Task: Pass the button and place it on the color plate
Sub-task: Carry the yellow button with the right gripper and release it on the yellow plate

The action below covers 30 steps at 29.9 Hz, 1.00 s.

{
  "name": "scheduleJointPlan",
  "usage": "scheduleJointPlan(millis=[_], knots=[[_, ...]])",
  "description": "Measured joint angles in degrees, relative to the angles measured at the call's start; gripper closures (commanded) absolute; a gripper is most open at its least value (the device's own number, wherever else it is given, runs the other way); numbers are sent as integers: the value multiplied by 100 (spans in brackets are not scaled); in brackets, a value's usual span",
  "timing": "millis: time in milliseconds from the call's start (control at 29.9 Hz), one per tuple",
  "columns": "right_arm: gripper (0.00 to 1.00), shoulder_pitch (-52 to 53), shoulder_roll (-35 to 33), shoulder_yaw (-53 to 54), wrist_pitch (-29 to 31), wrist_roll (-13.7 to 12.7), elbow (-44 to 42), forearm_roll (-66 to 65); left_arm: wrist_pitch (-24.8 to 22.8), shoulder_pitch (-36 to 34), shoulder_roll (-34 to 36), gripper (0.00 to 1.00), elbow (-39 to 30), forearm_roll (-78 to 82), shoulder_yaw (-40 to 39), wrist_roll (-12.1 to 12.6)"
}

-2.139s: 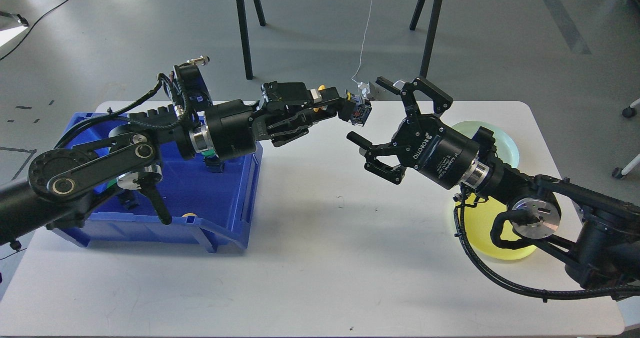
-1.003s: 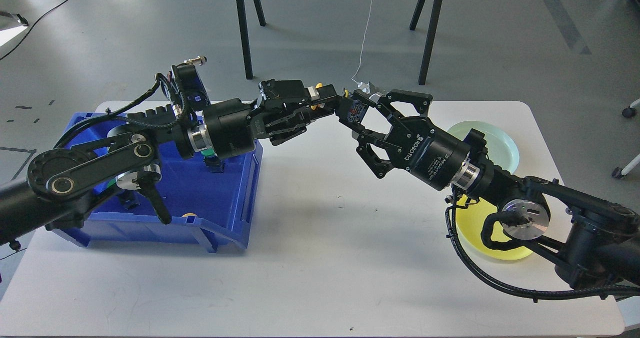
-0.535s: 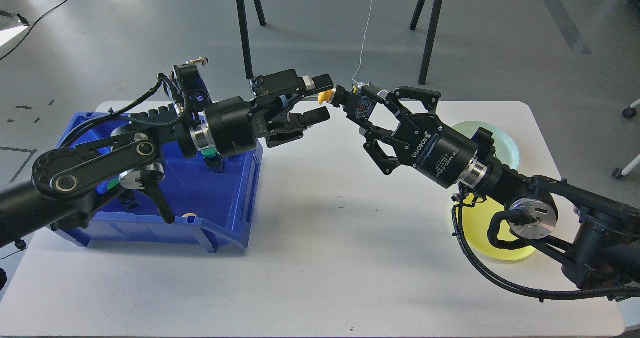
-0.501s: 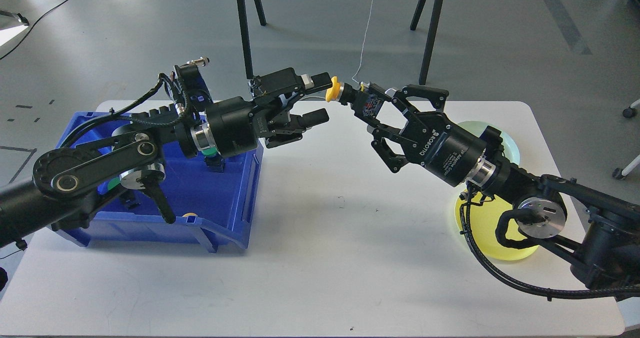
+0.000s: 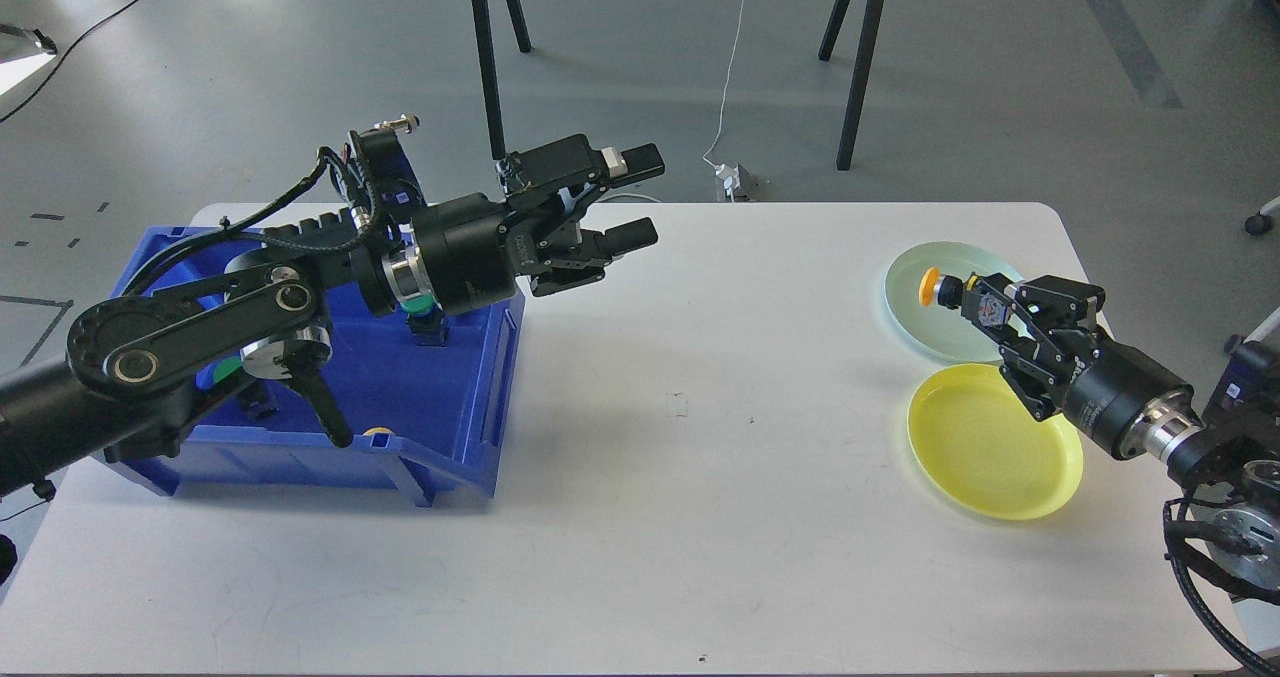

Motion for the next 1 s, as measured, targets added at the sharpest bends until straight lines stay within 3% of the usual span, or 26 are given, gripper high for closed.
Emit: scheduleJointPlan(millis=[234, 468, 568, 1003], knots=[[99, -639, 13, 23, -250, 378, -245, -27, 0, 0, 0, 3, 0, 0, 0, 0], [82, -868, 268, 1, -267, 397, -950, 14, 0, 0, 0, 3, 0, 1, 0, 0], [79, -901, 553, -7, -278, 397, -1160, 22, 0, 0, 0, 3, 0, 1, 0, 0], [61, -1128, 950, 55, -303, 397, -1194, 47, 9, 0, 0, 3, 0, 1, 3, 0]])
